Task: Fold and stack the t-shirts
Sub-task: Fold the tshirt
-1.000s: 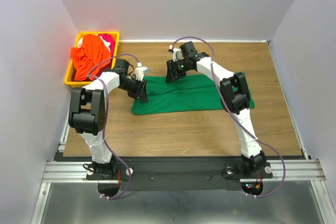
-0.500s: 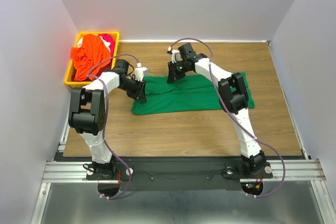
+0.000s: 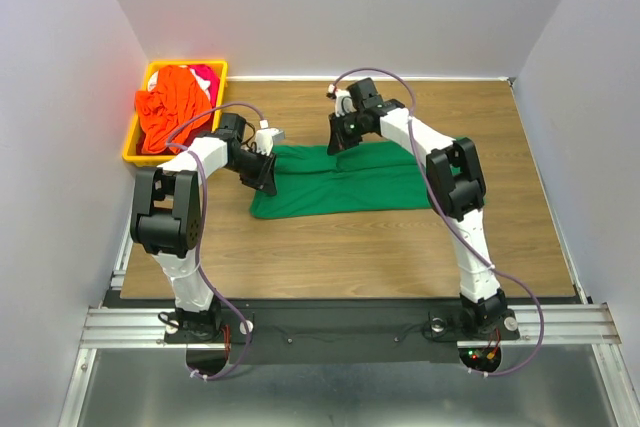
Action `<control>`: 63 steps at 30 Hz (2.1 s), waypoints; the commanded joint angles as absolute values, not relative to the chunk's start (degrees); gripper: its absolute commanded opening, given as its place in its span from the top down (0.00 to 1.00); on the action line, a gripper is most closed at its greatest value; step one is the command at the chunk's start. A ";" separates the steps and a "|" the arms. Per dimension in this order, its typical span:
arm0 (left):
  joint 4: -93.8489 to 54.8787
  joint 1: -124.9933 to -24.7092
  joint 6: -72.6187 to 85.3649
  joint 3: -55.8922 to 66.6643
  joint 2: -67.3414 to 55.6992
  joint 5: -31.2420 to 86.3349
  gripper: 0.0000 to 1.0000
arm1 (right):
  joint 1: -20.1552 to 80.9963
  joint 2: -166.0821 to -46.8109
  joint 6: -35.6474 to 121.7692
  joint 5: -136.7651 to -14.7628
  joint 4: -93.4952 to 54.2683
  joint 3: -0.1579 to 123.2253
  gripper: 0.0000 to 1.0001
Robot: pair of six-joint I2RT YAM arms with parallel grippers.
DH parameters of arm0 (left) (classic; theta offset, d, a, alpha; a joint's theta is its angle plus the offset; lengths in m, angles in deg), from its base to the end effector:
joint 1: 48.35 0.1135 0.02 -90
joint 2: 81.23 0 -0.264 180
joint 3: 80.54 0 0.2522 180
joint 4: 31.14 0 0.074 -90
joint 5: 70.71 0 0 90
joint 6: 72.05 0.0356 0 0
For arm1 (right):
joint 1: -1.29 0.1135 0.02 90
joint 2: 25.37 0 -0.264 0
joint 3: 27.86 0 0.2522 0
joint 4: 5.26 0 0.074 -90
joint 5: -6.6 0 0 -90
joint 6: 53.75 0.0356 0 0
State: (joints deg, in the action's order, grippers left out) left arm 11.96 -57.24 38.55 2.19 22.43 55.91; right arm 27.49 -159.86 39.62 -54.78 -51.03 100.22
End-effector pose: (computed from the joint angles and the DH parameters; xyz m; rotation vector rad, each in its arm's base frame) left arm 0.3552 -0.0771 0.1877 0.8297 2.3950 -0.7725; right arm 0.4592 0.2450 0.1905 -0.7100 2.4108 0.8364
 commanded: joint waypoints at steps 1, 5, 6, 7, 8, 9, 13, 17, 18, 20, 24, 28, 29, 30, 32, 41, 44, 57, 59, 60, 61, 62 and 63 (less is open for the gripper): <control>11.89 -57.14 38.43 1.59 22.66 55.06 0.76 | 26.52 -156.06 38.71 -57.91 -48.37 97.97 0.99; 11.80 -57.05 38.17 1.51 23.01 54.88 0.76 | 26.17 -155.18 38.36 -59.76 -47.41 95.77 0.99; 11.71 -57.05 38.08 1.51 23.01 54.88 0.76 | 26.17 -155.01 38.36 -60.02 -47.32 95.59 0.99; 11.62 -57.14 37.99 1.51 23.01 54.88 0.76 | 26.17 -155.18 38.27 -60.37 -47.32 95.67 0.99; 11.45 -57.14 37.73 1.59 22.92 54.88 0.76 | 26.17 -155.09 38.35 -61.25 -47.32 95.67 0.96; 11.45 -57.14 37.64 1.77 22.84 54.88 0.76 | 26.17 -155.01 38.44 -61.69 -47.41 95.76 0.92; 11.62 -57.67 37.99 2.47 20.65 54.45 0.71 | 25.03 -152.11 38.27 -63.98 -47.41 94.62 0.55; 11.62 -61.78 38.34 2.83 17.05 50.93 0.68 | 20.03 -145.97 35.12 -64.95 -47.84 90.95 0.45; 11.54 -62.67 38.08 2.74 16.69 49.10 0.67 | 19.06 -144.82 34.32 -65.21 -48.19 89.97 0.45; 11.45 -64.34 37.73 2.56 16.33 47.77 0.67 | 17.39 -141.31 30.91 -66.17 -49.07 87.60 0.46; 9.96 -67.68 34.30 1.86 17.47 42.51 0.68 | 12.91 -138.05 25.62 -69.25 -52.23 79.62 0.53; 8.64 -68.39 32.19 1.95 19.23 38.97 0.74 | 10.88 -137.78 22.19 -71.01 -53.21 75.12 0.62; 8.63 -68.39 31.67 2.56 20.19 37.41 0.75 | 10.53 -138.13 21.57 -71.36 -53.21 73.19 0.64; 8.55 -68.39 31.40 2.91 20.72 36.78 0.76 | 10.44 -138.30 21.31 -71.62 -53.21 72.31 0.64; 8.55 -68.39 31.23 3.53 21.51 35.73 0.76 | 10.17 -138.65 20.78 -72.15 -53.21 70.63 0.66; 10.12 -66.38 31.57 9.49 31.61 30.80 0.85 | 9.99 -136.29 18.93 -69.35 -55.40 60.18 0.71; 11.09 -63.74 34.37 19.23 39.16 27.82 0.86 | 11.13 -134.09 18.84 -64.43 -59.00 55.18 0.76; 10.59 -63.38 31.41 50.77 43.87 40.37 0.61 | 24.25 -121.87 23.42 -39.27 -68.15 65.17 0.57; 7.51 -64.08 30.96 43.99 39.73 40.73 0.60 | 22.04 -124.75 22.19 -41.12 -67.97 66.14 0.57; 7.32 -64.78 30.26 39.26 37.27 41.51 0.60 | 20.64 -125.90 22.18 -43.04 -67.36 67.10 0.60; 7.14 -65.05 30.26 37.30 36.38 41.87 0.60 | 20.37 -127.30 22.01 -43.93 -66.75 67.63 0.61; 7.05 -65.31 28.95 33.89 35.41 42.13 0.60 | 20.19 -128.88 23.31 -46.38 -63.44 67.72 0.63; 7.05 -65.40 28.42 32.37 35.40 42.66 0.61 | 20.19 -129.86 24.02 -47.10 -61.84 67.81 0.64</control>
